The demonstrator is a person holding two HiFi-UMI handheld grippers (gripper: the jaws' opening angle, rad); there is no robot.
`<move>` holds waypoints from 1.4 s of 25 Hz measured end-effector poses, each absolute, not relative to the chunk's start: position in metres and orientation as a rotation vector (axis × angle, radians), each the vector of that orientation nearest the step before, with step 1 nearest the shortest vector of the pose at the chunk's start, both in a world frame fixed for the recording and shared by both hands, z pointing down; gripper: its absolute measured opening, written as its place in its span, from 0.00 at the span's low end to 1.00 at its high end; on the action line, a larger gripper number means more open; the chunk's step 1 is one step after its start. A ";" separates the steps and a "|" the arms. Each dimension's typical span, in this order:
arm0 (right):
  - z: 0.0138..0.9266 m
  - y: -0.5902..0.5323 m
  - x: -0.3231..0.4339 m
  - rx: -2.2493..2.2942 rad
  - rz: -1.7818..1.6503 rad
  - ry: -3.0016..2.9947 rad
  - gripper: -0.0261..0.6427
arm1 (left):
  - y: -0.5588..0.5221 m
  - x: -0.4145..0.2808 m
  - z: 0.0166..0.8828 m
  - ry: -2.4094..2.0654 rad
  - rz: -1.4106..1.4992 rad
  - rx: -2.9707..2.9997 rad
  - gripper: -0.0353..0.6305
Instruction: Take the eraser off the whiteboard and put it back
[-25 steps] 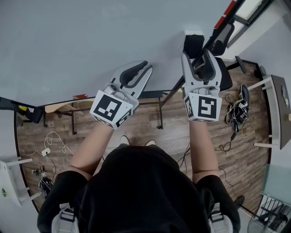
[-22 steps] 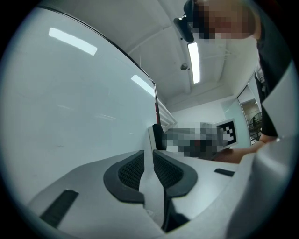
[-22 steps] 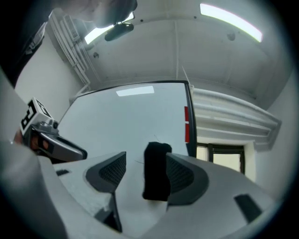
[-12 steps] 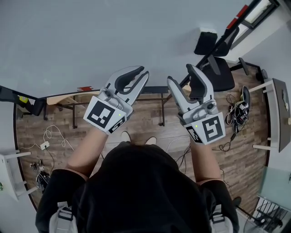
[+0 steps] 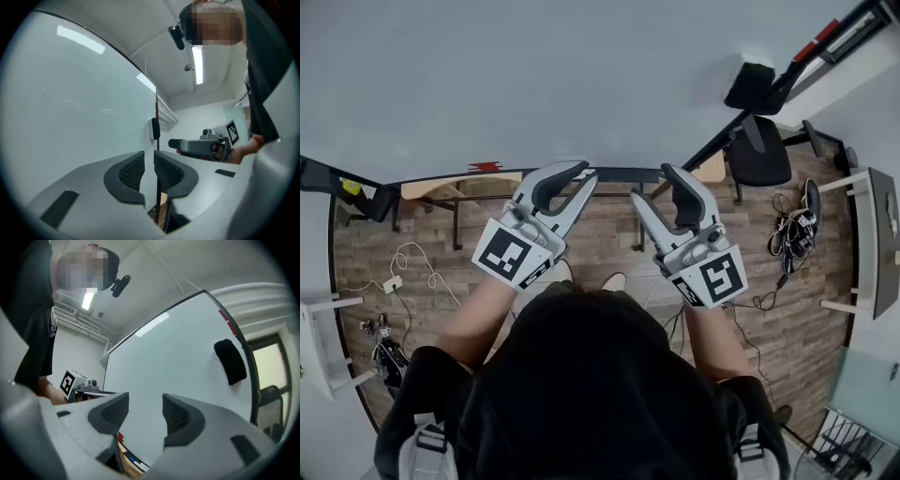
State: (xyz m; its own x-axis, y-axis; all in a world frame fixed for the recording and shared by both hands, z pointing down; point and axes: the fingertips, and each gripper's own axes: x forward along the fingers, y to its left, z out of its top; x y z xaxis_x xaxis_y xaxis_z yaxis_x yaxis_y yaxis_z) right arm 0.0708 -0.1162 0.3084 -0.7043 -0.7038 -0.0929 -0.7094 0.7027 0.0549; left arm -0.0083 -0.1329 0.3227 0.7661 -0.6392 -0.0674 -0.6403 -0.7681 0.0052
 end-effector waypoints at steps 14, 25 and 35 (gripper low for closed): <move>0.366 -0.084 0.056 -1.070 0.020 2.957 0.12 | -0.099 -0.021 0.376 1.071 0.025 -2.960 0.13; 0.382 -0.089 0.043 -1.127 -0.017 2.957 0.04 | -0.104 -0.033 0.387 1.131 0.019 -2.948 0.04; 0.380 -0.101 0.047 -1.153 -0.005 2.949 0.04 | -0.112 -0.028 0.388 1.109 0.002 -2.953 0.04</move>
